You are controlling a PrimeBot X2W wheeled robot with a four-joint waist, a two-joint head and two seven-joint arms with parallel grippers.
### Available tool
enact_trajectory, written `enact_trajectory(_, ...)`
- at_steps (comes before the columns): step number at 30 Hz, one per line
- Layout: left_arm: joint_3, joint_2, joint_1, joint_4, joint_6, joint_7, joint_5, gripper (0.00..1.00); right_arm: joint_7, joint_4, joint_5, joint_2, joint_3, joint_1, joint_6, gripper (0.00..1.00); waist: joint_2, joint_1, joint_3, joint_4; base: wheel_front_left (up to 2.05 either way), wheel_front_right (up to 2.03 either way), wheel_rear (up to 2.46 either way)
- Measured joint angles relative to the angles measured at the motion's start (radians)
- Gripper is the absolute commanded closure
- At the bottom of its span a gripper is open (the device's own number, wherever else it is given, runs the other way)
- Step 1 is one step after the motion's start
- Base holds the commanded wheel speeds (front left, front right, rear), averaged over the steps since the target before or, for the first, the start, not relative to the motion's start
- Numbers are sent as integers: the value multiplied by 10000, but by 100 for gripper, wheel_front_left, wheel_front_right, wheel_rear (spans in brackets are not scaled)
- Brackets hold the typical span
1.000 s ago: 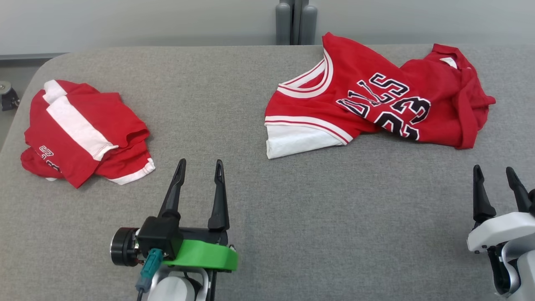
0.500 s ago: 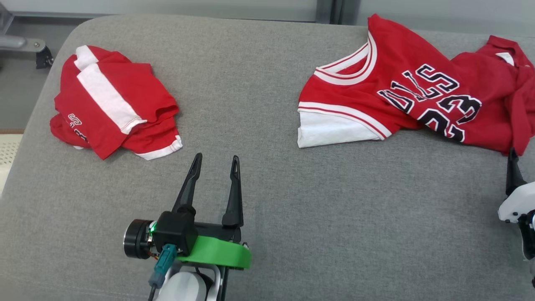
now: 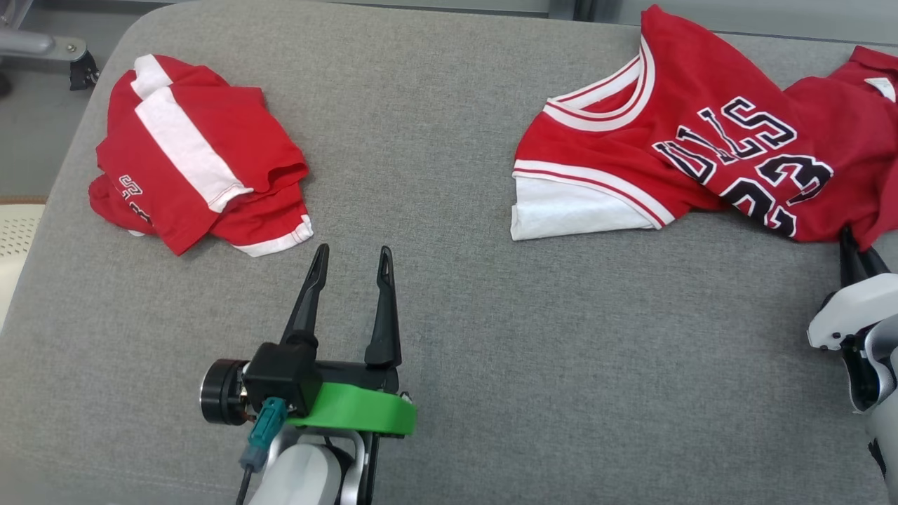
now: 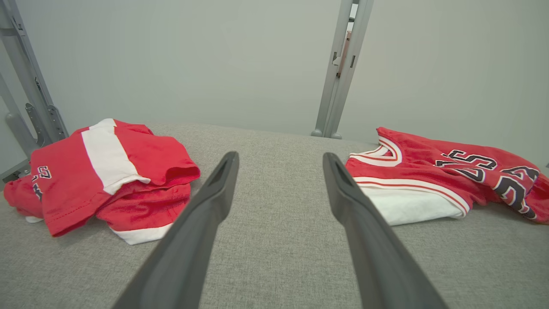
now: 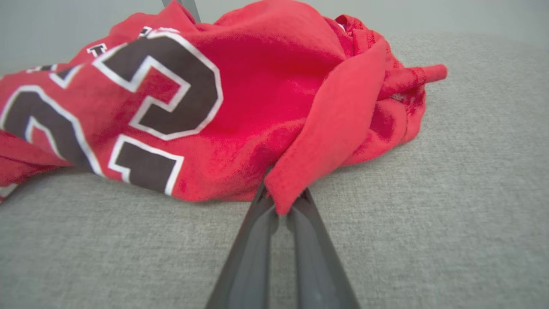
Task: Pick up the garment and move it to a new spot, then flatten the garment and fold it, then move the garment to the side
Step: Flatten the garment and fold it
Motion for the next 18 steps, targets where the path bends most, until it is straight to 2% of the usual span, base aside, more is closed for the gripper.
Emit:
enact_trajectory(3, 113, 0, 58, 71, -40, 0, 2, 0, -35, -650, 213, 71, 345, 171, 0, 100, 0, 0, -169, -169, 0, 0, 0)
enact_trajectory(13, 581, -2, 674, 251, -236, 0, 13, 0, -8, -4307, 376, 100, 1785, 1708, 0, 100, 0, 0, -1081, -1040, 0, 0, 0)
enact_trajectory(18, 696, 0, 951, 270, -322, 0, 29, 0, 725, -6633, 832, -31, 2301, 2363, 0, 100, 0, 0, -1501, -1555, 0, 0, 0)
